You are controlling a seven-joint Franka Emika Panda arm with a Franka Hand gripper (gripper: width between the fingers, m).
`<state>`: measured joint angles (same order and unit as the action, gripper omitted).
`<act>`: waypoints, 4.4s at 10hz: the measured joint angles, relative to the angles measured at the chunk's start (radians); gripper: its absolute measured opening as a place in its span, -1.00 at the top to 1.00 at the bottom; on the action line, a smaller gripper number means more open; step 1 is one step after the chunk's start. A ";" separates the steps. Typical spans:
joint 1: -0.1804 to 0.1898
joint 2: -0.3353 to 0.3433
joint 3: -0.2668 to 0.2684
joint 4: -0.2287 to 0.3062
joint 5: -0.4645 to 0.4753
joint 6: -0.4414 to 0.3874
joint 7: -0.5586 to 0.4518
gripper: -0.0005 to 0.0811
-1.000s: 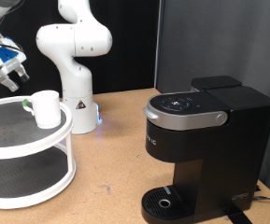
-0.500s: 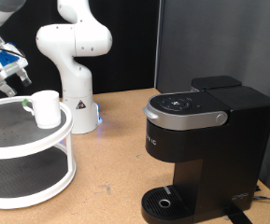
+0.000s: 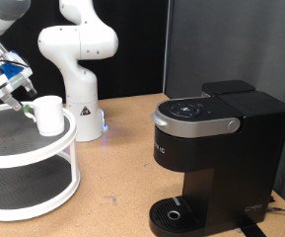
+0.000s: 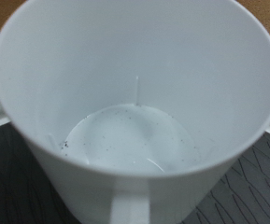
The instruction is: Make a cup of coffee with the keurig machine
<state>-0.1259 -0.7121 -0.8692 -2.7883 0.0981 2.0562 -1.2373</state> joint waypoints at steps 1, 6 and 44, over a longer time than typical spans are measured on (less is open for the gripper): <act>0.009 0.005 -0.010 -0.004 0.000 0.010 -0.003 -0.97; 0.047 0.025 -0.051 -0.018 0.000 0.050 -0.017 -0.97; 0.438 0.190 0.138 0.016 0.429 0.403 0.362 0.82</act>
<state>0.3125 -0.5225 -0.7310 -2.7728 0.5271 2.4595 -0.8752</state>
